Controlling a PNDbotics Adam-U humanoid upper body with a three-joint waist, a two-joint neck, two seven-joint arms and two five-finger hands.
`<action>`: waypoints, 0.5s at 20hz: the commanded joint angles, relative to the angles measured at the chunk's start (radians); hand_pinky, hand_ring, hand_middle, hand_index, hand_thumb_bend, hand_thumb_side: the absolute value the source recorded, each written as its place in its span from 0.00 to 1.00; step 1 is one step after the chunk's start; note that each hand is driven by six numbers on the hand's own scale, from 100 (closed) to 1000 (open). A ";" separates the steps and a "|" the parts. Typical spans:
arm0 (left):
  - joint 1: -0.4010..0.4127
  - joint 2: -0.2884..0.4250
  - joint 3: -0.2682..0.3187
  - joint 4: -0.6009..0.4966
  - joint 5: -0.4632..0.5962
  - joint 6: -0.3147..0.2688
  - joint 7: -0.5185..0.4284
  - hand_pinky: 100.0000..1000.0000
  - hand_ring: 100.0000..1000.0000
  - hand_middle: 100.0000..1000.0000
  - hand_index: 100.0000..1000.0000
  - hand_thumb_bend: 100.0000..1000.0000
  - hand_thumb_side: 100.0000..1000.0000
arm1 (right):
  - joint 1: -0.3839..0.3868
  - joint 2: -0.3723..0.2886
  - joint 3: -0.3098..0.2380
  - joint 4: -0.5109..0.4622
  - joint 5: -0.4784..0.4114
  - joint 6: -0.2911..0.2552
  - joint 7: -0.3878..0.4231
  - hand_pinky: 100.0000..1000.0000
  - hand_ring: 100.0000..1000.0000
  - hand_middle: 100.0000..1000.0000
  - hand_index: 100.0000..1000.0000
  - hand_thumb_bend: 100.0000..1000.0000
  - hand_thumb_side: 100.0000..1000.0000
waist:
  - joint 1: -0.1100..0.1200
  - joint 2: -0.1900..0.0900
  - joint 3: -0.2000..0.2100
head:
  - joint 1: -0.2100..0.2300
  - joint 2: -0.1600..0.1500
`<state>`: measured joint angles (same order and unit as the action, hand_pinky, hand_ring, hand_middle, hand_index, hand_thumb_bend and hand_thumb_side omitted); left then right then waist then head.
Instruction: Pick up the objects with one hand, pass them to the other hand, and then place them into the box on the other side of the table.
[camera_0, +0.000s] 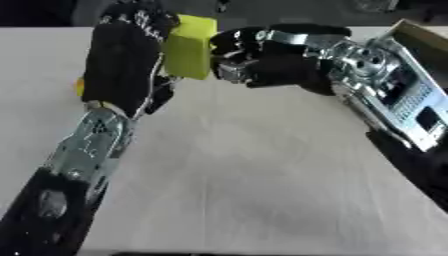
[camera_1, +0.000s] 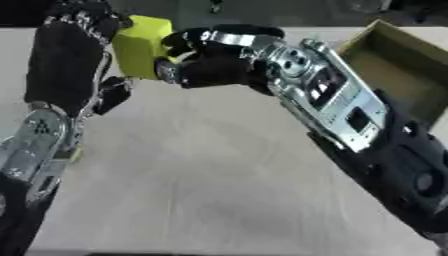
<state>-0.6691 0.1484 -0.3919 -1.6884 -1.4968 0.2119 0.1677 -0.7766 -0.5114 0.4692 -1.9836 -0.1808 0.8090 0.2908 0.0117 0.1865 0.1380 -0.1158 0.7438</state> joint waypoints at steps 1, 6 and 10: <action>-0.010 0.002 0.008 -0.023 -0.013 0.011 0.010 0.52 0.48 0.42 0.42 0.52 0.00 | -0.011 -0.009 -0.022 -0.016 0.027 -0.003 -0.010 1.00 1.00 0.99 1.00 0.00 0.39 | 0.000 -0.012 -0.001 | -0.002 -0.011; -0.004 0.003 0.006 -0.041 -0.028 0.025 0.022 0.52 0.48 0.41 0.42 0.51 0.00 | 0.002 -0.001 -0.025 0.003 0.077 0.003 -0.020 1.00 1.00 0.99 1.00 0.00 0.36 | 0.001 -0.011 -0.001 | -0.004 -0.013; 0.000 0.006 0.005 -0.048 -0.017 0.027 0.027 0.52 0.48 0.41 0.41 0.50 0.00 | 0.004 0.003 -0.030 0.024 0.080 0.001 -0.019 1.00 1.00 0.99 1.00 0.00 0.40 | 0.001 -0.011 -0.001 | -0.005 -0.011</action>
<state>-0.6588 0.1484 -0.3917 -1.7148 -1.5175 0.2360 0.1901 -0.7605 -0.5043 0.4556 -1.9579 -0.1081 0.8096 0.2727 0.0121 0.1875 0.1372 -0.1176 0.7436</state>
